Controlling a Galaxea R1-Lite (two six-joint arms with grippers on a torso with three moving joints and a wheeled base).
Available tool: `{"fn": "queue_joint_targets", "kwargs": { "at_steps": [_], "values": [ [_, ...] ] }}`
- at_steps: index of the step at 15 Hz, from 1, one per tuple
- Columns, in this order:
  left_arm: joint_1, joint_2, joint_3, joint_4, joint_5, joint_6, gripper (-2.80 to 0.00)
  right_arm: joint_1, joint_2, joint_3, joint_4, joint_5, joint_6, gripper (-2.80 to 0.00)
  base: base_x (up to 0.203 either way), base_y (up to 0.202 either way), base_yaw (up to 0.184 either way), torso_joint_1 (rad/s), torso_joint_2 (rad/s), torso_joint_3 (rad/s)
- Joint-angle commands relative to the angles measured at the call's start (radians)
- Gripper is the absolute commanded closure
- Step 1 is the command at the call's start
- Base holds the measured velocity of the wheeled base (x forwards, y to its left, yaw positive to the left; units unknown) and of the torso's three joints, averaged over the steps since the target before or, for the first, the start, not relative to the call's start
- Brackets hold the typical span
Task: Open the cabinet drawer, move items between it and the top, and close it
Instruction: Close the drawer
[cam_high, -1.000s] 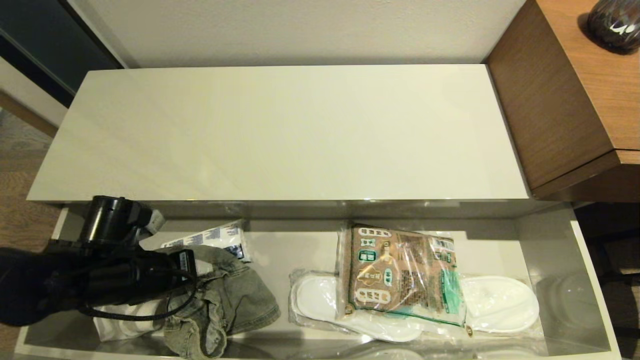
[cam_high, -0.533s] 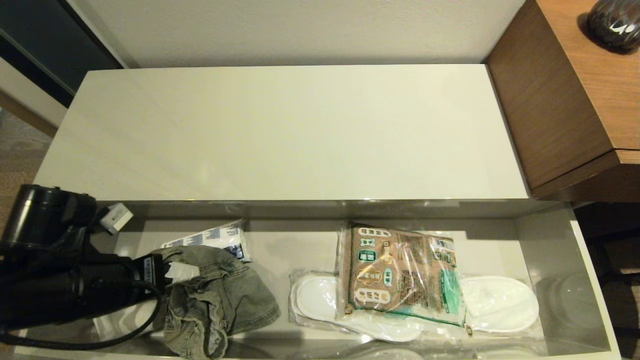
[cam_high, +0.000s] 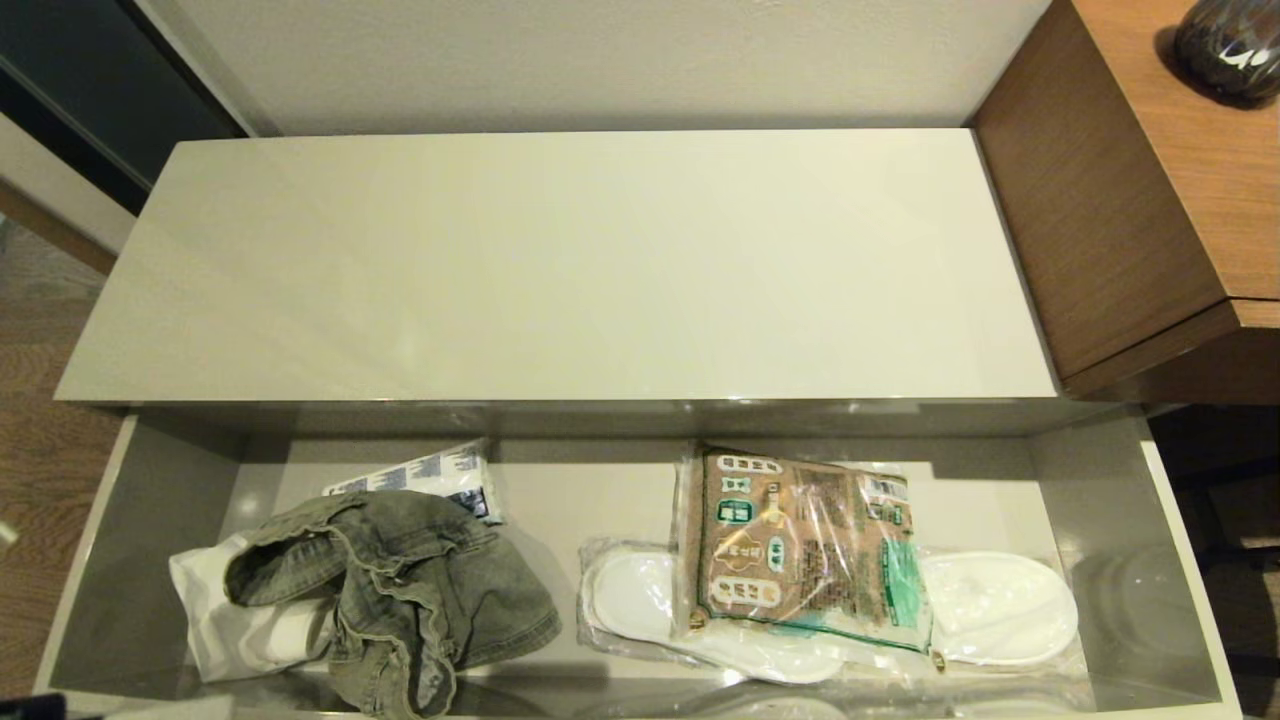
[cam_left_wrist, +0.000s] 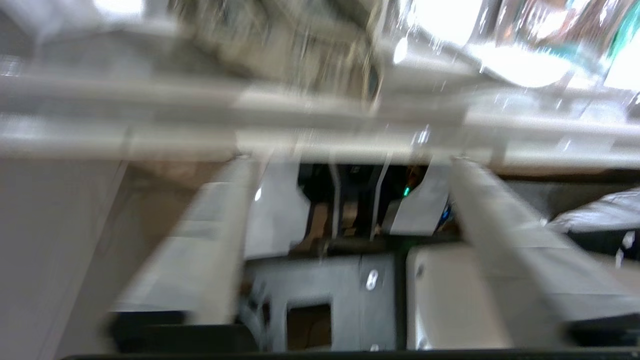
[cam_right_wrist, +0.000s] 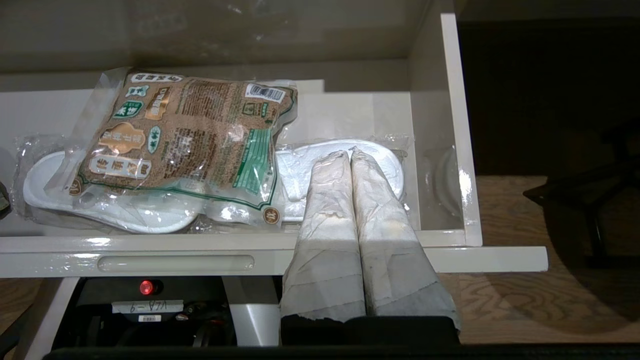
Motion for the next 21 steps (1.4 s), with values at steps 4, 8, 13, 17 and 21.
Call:
{"fn": "queue_joint_targets", "kwargs": {
  "at_steps": [4,8,13,17,21],
  "values": [
    [0.027,-0.204,-0.120,0.234,-0.003,0.016,0.00,0.001,0.001,0.002,0.000,0.000,0.000,0.00,0.000,0.000,0.000,0.000,0.00,0.000],
    [0.070,-0.321,-0.129,0.391,-0.027,0.092,0.00,-0.001,0.001,0.002,0.000,0.000,-0.003,0.00,0.000,0.000,0.000,0.000,0.00,0.000],
    [0.138,-0.506,-0.185,0.546,-0.041,0.130,0.00,-0.001,0.001,0.002,0.000,0.000,0.000,0.00,0.000,0.000,0.000,0.000,0.00,0.000],
    [0.170,-0.577,-0.387,0.785,-0.025,0.157,0.00,-0.001,0.001,0.002,0.000,0.000,0.000,0.00,0.000,0.000,0.000,0.000,0.00,0.000],
    [0.231,-0.716,-0.269,0.828,-0.032,0.245,0.00,-0.001,0.001,0.002,0.000,0.000,0.000,0.00,0.000,0.000,0.000,0.000,0.00,0.000]
  ]
}}
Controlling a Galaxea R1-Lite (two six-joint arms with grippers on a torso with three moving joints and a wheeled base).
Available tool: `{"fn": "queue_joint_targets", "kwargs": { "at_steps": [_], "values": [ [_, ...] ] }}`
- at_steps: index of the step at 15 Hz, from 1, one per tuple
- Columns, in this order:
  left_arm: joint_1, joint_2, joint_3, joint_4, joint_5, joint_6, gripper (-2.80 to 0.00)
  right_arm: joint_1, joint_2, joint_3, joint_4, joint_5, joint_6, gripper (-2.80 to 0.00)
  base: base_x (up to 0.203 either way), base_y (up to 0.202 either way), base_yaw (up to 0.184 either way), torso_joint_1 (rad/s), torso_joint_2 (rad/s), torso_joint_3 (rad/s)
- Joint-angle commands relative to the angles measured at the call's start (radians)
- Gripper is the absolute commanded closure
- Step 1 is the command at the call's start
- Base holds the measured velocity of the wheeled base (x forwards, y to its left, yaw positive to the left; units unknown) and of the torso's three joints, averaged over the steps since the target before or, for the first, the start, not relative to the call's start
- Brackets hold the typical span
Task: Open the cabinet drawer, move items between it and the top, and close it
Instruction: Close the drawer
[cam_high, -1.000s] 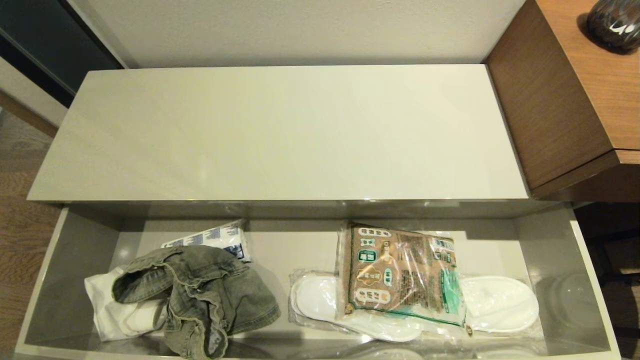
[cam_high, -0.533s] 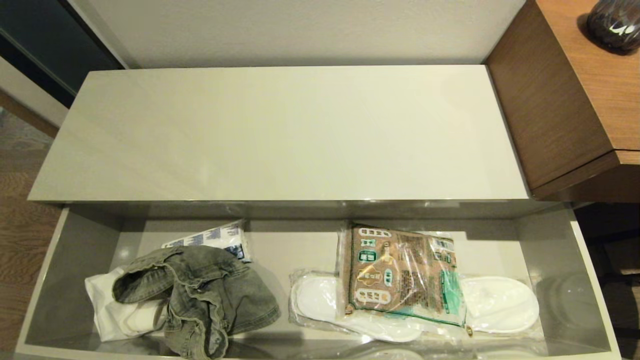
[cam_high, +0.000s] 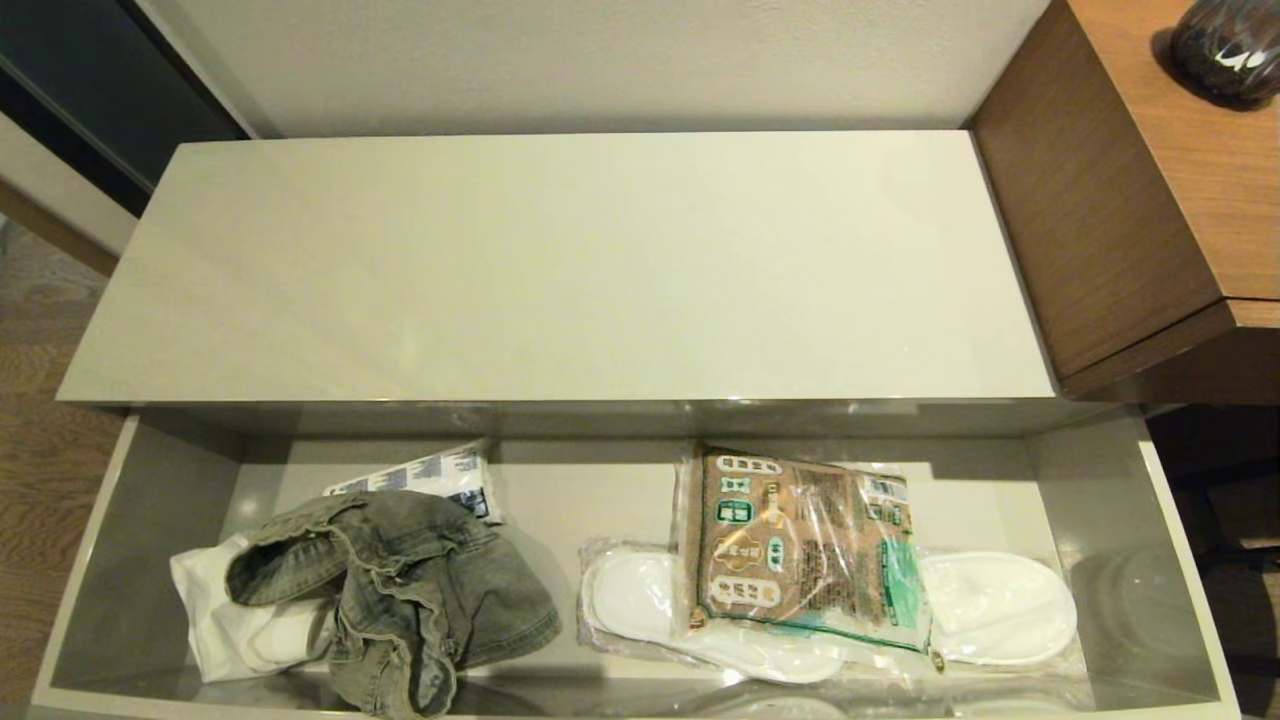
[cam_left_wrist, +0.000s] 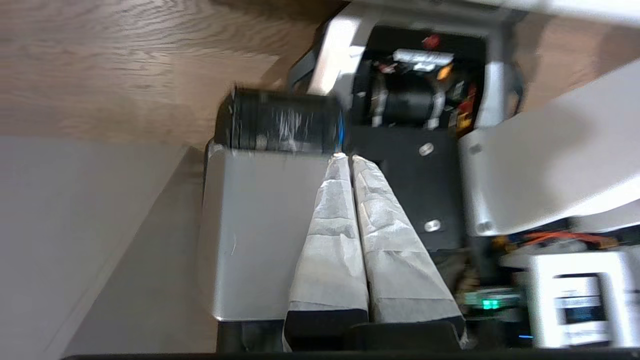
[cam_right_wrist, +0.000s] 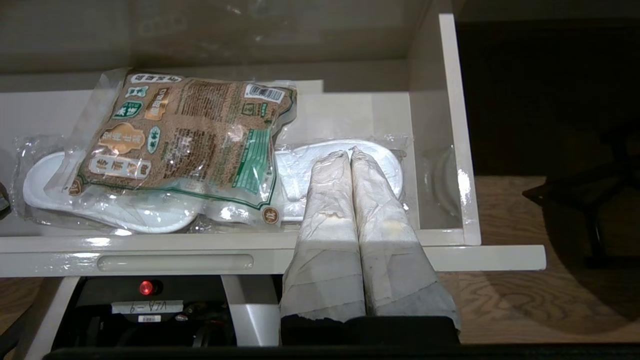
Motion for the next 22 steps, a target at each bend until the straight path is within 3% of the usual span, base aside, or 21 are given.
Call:
{"fn": "queue_joint_targets", "kwargs": {
  "at_steps": [1,5,6,10,13,16,18,20,22],
  "values": [
    [0.026,-0.082,0.047,0.011,-0.002,0.039,0.00,-0.001,0.001,0.002,0.000,0.000,0.000,0.00,0.000,0.000,0.000,0.000,0.00,0.000],
    [0.025,-0.217,0.135,-0.071,0.019,0.183,0.00,-0.001,0.001,0.002,0.000,0.000,0.000,0.00,0.000,0.000,0.000,0.000,0.00,0.000],
    [0.025,-0.217,0.141,-0.091,0.022,0.183,0.00,0.000,0.001,0.002,0.000,0.000,0.000,0.00,0.000,0.000,0.000,0.000,0.00,0.000],
    [0.025,-0.218,0.221,-0.348,0.023,0.170,0.00,0.000,0.001,0.002,0.000,0.000,0.000,0.00,0.000,0.000,0.000,0.000,0.00,0.000],
    [0.025,-0.217,0.331,-0.639,0.023,0.146,0.00,0.000,0.001,0.002,0.000,0.000,0.000,0.00,0.000,0.000,0.000,0.000,0.00,0.000],
    [0.025,-0.217,0.542,-0.923,0.034,0.143,0.00,0.005,0.001,0.002,0.000,0.000,0.000,0.00,0.000,0.000,0.000,0.000,0.00,0.000],
    [0.025,-0.217,0.705,-1.120,0.075,0.146,0.00,0.001,0.001,0.002,0.000,0.000,0.000,0.00,0.000,0.000,0.000,0.000,0.00,0.000],
    [0.025,-0.217,0.942,-1.408,0.121,0.150,0.00,0.001,0.001,0.002,0.000,0.000,0.000,0.00,0.000,0.000,0.000,0.000,0.00,0.000],
    [0.025,-0.217,1.073,-1.679,0.138,0.127,0.00,-0.001,0.001,0.002,0.000,0.000,0.000,0.00,0.000,0.000,0.000,0.000,0.00,0.000]
  ]
}}
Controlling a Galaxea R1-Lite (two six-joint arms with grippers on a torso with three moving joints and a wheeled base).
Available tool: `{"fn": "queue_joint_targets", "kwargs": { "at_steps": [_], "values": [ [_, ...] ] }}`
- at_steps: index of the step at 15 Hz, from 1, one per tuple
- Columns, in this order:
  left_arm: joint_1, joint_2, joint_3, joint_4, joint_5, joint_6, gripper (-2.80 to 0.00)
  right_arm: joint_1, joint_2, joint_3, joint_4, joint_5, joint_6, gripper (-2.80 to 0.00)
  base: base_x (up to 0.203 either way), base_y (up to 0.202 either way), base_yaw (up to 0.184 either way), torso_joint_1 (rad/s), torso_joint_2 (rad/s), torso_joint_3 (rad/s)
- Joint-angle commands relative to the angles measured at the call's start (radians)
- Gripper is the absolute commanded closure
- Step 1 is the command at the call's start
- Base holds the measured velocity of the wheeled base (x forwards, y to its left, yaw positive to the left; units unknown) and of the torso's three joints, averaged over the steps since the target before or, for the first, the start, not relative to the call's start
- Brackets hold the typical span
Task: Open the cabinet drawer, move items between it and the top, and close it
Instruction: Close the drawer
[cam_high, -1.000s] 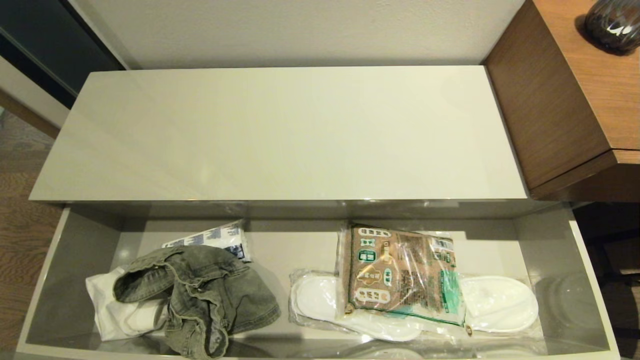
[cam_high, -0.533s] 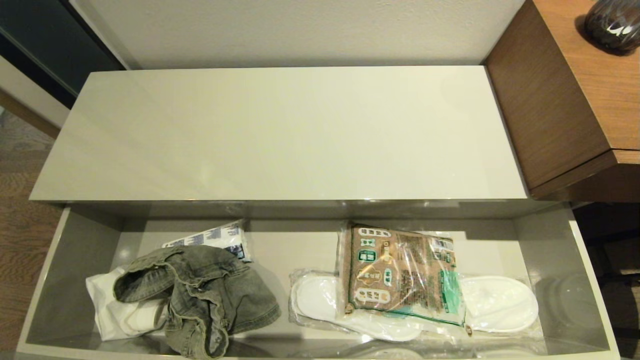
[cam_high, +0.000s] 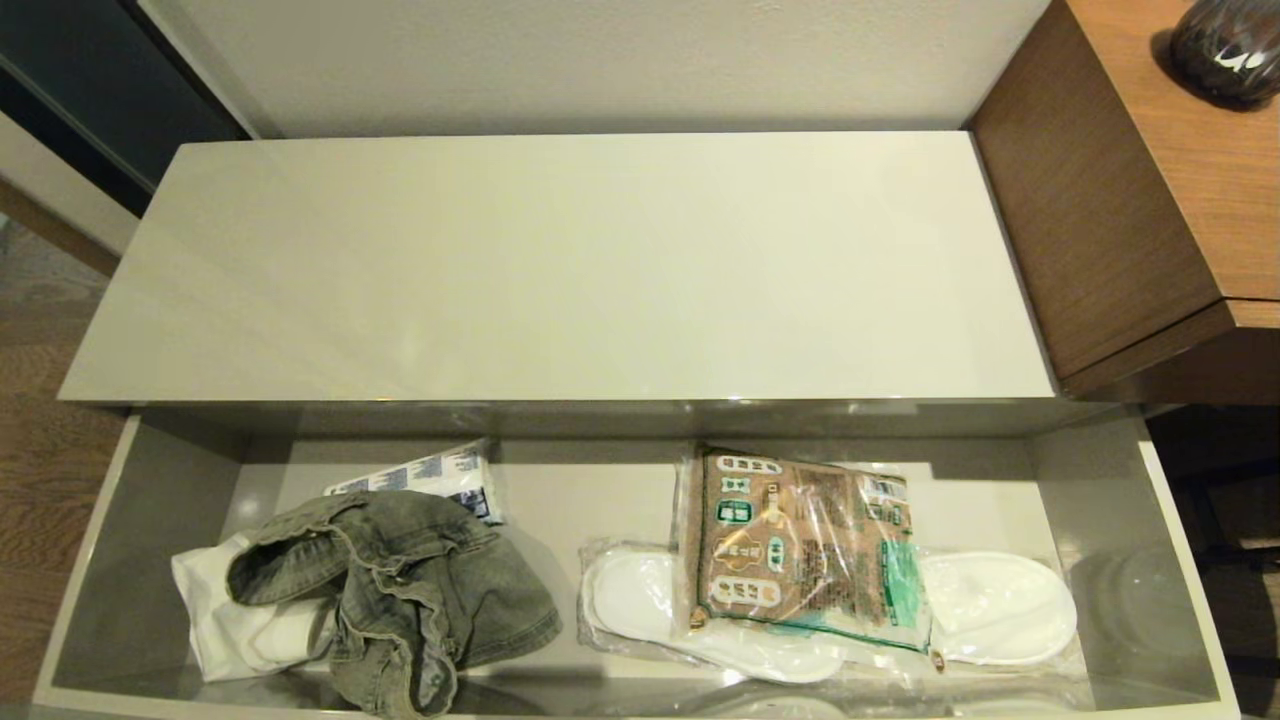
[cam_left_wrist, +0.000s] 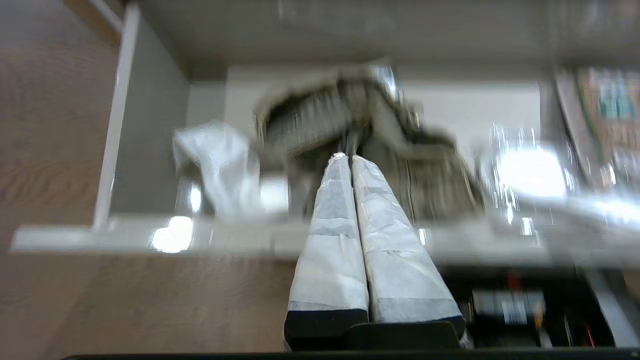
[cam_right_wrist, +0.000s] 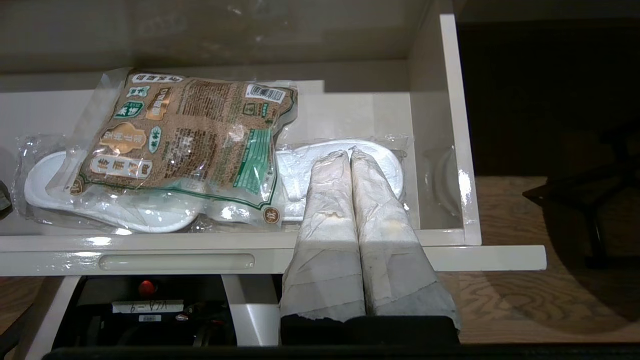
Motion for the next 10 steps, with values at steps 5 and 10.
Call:
{"fn": "queue_joint_targets", "kwargs": {
  "at_steps": [5,10],
  "values": [
    [0.000,0.002,0.111,-0.122,-0.011,-0.121,0.00,-0.001,0.001,0.002,0.000,0.000,0.000,0.00,0.000,0.000,0.000,0.000,0.00,0.000],
    [0.000,0.002,0.112,-0.107,-0.001,0.074,0.00,-0.001,0.001,0.002,0.000,0.000,0.000,0.00,0.000,0.000,0.000,0.000,0.00,0.000]
  ]
}}
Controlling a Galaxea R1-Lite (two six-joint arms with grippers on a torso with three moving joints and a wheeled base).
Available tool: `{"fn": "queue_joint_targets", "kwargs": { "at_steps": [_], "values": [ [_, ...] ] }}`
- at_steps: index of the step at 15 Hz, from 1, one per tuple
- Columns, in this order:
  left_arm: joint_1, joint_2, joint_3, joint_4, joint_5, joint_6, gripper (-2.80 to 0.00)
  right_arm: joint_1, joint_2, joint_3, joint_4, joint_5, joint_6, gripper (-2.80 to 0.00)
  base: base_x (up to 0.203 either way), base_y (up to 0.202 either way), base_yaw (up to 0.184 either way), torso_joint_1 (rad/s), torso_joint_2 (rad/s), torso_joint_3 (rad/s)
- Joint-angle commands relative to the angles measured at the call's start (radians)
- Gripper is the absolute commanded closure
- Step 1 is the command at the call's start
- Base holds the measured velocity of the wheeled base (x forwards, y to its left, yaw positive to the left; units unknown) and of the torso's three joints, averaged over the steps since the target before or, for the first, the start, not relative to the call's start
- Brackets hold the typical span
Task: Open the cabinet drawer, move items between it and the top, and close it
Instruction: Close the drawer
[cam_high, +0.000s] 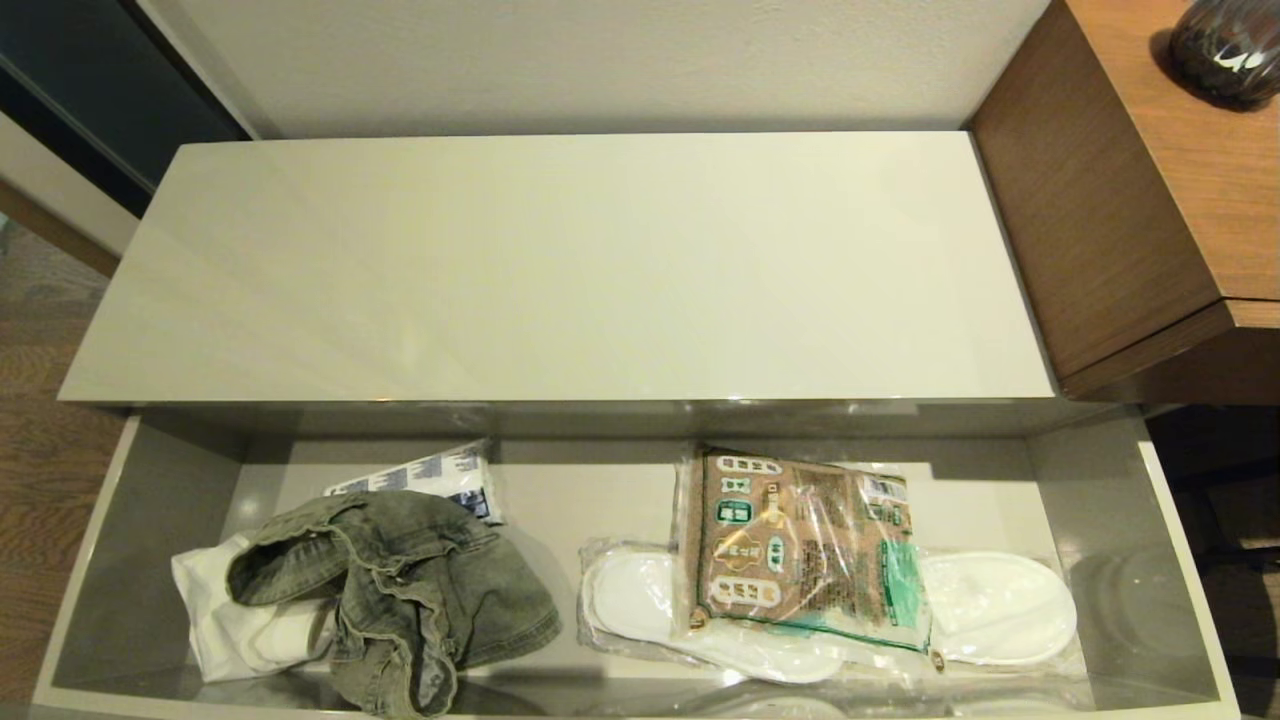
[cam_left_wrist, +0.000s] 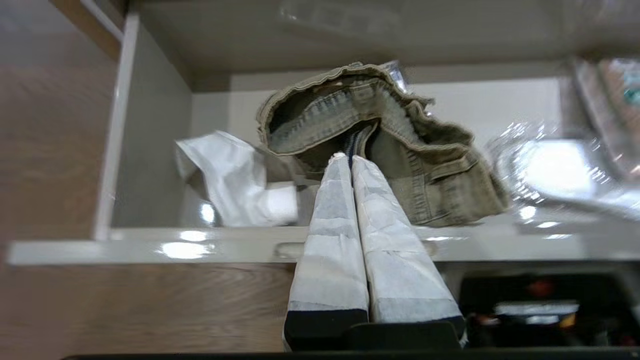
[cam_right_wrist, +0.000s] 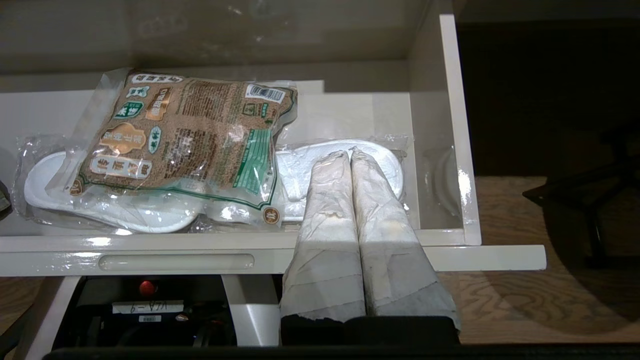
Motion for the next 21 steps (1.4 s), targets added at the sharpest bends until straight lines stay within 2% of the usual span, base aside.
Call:
{"fn": "queue_joint_targets", "kwargs": {
  "at_steps": [1,4,8,21],
  "values": [
    [0.000,0.002,-0.002,0.052,-0.008,0.009,0.00,0.001,0.001,0.002,0.000,0.000,0.000,0.00,0.000,0.000,0.000,0.000,0.00,0.000],
    [0.000,0.002,-0.004,0.056,-0.008,0.022,0.00,0.001,0.001,0.002,0.000,0.000,0.000,0.00,0.000,0.000,0.000,0.000,0.00,0.000],
    [0.001,0.002,0.001,0.045,-0.008,-0.013,0.00,0.000,0.001,0.002,0.000,0.000,0.000,0.00,0.000,0.000,0.000,0.000,0.00,0.000],
    [0.000,0.002,0.001,0.044,-0.008,-0.016,0.00,0.000,0.001,0.002,0.000,0.000,0.000,0.00,0.000,0.000,0.000,0.000,0.00,0.000]
  ]
}}
